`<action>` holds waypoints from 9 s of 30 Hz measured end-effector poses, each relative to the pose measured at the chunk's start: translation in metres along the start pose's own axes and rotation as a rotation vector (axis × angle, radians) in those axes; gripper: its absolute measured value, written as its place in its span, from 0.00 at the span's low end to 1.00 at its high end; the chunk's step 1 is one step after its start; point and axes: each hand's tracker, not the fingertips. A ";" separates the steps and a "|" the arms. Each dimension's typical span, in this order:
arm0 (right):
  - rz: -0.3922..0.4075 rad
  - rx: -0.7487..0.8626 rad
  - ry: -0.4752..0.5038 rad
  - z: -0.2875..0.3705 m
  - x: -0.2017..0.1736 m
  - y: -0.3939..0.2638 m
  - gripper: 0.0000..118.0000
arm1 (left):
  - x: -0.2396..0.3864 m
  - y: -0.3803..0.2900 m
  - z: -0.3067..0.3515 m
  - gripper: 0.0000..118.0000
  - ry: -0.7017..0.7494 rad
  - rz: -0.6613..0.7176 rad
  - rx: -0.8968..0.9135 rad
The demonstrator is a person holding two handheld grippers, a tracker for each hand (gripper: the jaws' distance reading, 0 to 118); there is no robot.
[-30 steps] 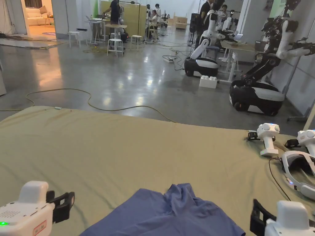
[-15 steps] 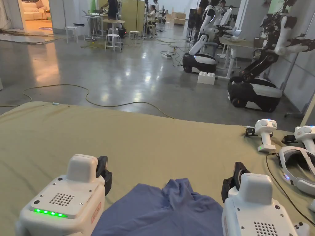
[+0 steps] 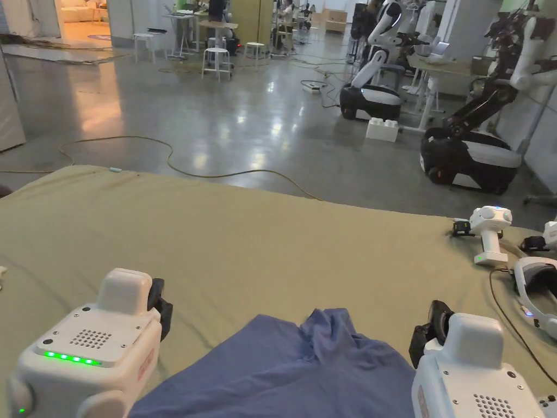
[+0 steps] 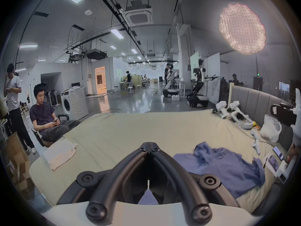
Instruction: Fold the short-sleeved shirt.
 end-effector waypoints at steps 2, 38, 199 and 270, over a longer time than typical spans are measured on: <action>0.004 -0.026 0.001 -0.004 0.002 -0.007 0.00 | -0.024 -0.010 -0.006 0.00 0.032 0.011 -0.052; 0.067 -0.309 0.047 -0.053 -0.014 -0.076 0.00 | -0.080 -0.168 -0.115 0.05 0.109 0.205 -0.800; 0.026 -0.261 -0.062 0.036 0.100 -0.032 0.55 | -0.023 -0.061 0.007 0.42 -0.110 0.033 -0.228; 0.049 -0.279 0.041 0.007 0.036 -0.084 0.00 | -0.044 -0.196 0.011 0.37 -0.033 0.087 -0.843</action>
